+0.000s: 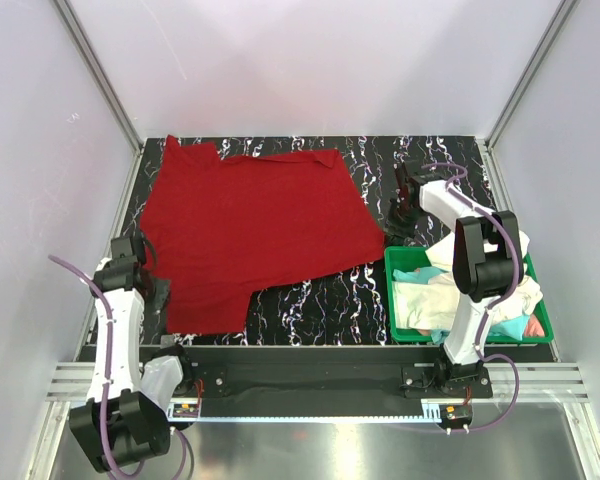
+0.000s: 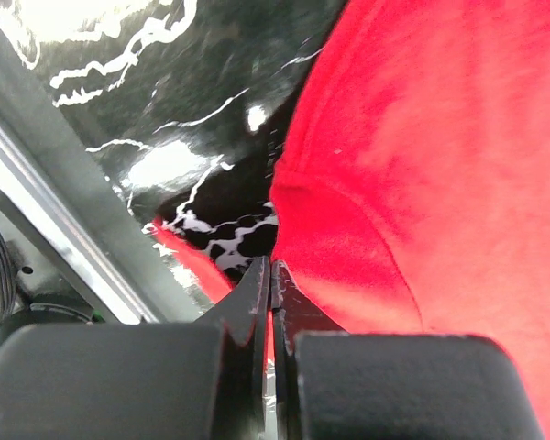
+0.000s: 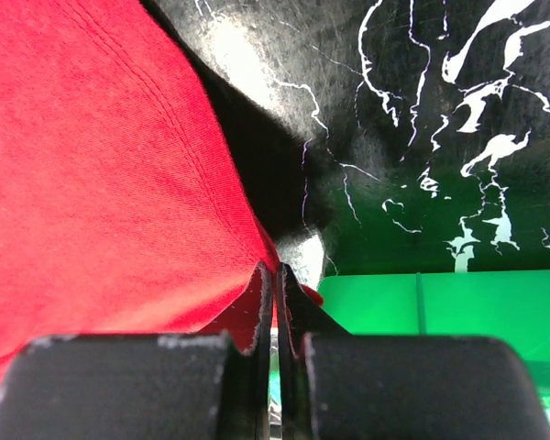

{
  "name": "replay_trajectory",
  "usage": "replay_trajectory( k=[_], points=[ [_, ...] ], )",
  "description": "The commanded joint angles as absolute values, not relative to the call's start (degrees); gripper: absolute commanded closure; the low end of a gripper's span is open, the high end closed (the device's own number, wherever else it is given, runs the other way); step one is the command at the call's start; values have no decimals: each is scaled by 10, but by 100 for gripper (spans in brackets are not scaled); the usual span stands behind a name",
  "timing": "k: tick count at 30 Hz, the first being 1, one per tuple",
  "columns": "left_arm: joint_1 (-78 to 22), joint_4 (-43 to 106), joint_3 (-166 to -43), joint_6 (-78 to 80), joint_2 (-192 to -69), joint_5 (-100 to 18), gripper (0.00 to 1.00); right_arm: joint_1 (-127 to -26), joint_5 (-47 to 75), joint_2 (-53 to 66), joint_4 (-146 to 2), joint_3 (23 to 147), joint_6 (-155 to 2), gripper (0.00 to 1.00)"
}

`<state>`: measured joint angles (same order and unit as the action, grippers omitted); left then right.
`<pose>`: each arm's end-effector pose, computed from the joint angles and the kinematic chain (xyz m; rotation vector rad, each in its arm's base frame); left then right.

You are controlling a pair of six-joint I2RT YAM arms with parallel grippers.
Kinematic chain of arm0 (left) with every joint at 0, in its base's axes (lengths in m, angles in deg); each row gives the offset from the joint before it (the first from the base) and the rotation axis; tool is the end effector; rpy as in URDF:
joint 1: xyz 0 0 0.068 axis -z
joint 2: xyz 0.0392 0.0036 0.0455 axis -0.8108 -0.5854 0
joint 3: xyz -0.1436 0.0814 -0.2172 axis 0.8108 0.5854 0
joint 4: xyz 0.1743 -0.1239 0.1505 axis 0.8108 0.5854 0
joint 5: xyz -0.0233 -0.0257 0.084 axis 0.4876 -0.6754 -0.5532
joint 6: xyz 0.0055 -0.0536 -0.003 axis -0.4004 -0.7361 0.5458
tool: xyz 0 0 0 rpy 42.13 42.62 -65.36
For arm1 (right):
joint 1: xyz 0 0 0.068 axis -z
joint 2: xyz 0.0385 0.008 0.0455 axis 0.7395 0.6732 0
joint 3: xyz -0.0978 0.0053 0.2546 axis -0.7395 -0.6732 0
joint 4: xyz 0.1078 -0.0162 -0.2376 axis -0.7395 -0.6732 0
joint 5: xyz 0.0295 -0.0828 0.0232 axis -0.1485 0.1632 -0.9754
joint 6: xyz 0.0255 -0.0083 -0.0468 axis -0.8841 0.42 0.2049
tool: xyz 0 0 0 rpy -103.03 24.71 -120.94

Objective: Fold and stack the t-shirts
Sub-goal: Fold the tshirt

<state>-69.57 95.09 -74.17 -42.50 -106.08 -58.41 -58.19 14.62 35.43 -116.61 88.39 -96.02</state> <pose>0.1340 0.0428 0.2356 -1.6290 2.2384 0.0519 0.3699 0.0731 0.1795 0.3879 2.9170 0.2858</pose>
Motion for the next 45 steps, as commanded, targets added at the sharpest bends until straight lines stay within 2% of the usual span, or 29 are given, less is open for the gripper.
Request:
replay_trajectory(
  k=[1, 11, 27, 35, 45],
  points=[
    [-693, 953, -794, -416, -1064, -622, 100, -586, 143, 334, -1174, 920, -951, 100],
    [-661, 855, -860, -399, -1121, -610, 100, -586, 110, 404, -1183, 1043, -972, 98],
    [-655, 753, -1010, -303, -1349, -586, 100, -588, 77, 571, -1236, 1288, -980, 96],
    [-655, 761, -1084, -274, -1432, -593, 100, -587, 73, 622, -1241, 1346, -983, 95],
    [-655, 758, -1113, -261, -1500, -594, 100, -586, 74, 657, -1250, 1390, -978, 92]
  ],
)
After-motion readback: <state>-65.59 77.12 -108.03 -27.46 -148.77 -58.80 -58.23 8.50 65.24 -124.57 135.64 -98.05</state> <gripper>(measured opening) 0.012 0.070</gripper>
